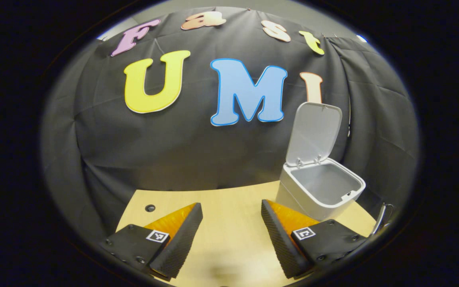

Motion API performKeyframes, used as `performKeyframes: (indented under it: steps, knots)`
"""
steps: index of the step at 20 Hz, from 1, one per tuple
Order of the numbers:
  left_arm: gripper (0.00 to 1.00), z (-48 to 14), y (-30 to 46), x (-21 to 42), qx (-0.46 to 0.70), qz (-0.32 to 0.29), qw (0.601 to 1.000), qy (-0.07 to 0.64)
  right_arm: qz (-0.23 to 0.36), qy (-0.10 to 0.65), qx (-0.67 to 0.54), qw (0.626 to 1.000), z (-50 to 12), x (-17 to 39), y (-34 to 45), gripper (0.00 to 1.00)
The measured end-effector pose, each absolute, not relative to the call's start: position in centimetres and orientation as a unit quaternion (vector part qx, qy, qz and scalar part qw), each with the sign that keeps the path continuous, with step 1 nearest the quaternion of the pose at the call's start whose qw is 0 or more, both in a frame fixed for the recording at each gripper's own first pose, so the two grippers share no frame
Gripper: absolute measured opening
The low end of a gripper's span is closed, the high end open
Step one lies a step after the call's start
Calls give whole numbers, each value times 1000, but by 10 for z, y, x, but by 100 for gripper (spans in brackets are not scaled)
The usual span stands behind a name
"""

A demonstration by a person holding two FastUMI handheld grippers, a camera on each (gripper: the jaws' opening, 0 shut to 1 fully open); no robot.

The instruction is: Press the lid of the desktop garbage bin to open it, pick up the crumpled paper on the desktop and throw it into the bin, then pick up the pop can on the desktop and drop it into the bin, and finally close the garbage bin lid.

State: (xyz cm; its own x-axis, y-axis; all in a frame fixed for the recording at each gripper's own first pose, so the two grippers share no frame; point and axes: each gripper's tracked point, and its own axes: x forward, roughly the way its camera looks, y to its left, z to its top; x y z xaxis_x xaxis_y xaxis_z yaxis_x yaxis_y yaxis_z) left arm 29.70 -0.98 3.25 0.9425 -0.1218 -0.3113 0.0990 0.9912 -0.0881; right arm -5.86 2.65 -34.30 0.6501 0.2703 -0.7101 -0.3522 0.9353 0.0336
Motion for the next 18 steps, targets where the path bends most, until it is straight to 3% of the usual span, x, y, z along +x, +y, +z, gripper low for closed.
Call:
performKeyframes:
  steps: [1,3,5,6,7,14,18]
  knots:
    - [94,32,-10,297,-35,-57,985,160,168,377,-54,909,-339,-58,25,82]
    - [99,31,-13,298,-35,-59,985,161,165,361,-51,917,-323,-53,23,81]
    - [97,31,-14,298,-36,-61,984,162,171,337,-38,925,-294,-49,26,81]
    - [99,32,-15,298,-36,-61,984,161,175,321,-33,930,-274,-46,28,89]
    - [99,32,-15,298,-36,-62,984,161,179,301,-29,936,-252,-43,31,81]
    - [97,35,-17,296,-41,-65,984,159,202,140,4,969,-81,-10,44,80]
    - [97,35,-17,293,-46,-64,984,159,187,78,-1,979,-32,25,45,80]
